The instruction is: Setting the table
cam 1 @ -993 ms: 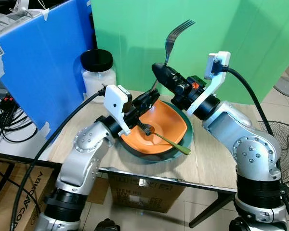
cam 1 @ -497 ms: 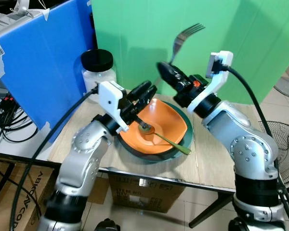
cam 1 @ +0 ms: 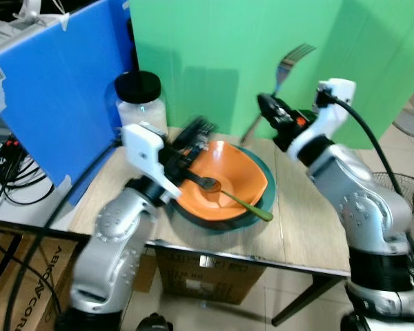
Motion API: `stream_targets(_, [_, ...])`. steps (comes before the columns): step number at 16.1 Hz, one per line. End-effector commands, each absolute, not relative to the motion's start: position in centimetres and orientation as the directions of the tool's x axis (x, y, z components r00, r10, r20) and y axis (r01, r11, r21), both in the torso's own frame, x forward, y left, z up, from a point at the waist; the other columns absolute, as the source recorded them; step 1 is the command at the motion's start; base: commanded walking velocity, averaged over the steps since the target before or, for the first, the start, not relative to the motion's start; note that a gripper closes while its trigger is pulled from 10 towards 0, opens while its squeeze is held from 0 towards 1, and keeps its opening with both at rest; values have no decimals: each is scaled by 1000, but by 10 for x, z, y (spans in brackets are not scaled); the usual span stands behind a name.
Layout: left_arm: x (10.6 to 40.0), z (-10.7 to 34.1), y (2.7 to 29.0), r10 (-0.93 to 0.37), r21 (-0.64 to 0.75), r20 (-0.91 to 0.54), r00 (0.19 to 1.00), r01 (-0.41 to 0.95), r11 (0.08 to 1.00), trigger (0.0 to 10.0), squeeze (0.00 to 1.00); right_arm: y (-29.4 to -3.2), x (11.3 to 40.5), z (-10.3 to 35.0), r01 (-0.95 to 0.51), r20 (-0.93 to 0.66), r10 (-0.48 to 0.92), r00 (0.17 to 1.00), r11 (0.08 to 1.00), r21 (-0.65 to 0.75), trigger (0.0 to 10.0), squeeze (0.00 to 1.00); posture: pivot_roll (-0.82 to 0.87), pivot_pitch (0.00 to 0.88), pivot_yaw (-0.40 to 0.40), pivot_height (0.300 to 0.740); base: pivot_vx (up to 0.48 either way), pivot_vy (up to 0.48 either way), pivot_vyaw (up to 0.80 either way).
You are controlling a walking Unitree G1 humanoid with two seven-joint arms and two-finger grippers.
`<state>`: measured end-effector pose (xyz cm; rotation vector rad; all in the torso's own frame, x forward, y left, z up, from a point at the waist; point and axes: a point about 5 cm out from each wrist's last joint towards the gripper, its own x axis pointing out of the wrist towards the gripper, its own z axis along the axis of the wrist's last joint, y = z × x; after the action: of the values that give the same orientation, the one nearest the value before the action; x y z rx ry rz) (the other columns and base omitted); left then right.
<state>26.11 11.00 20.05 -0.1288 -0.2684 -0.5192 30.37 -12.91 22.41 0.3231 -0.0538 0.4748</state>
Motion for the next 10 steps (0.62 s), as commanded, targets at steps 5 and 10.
stream_targets(5, [262, 182, 142, -254, 146, 58, 965, 244, 959, 10000, 0, -140, 256, 198, -295, 30, 294, 955, 955, 24, 10000, 0, 188, 0, -57, 740, 0, 0, -160])
stream_targets(10, [259, 199, 134, -263, 170, 101, 960, 243, 955, 10000, 0, -150, 252, 211, -111, 139, 132, 982, 982, -150, 10000, 0, 171, 0, -45, 740, 0, 0, -422])
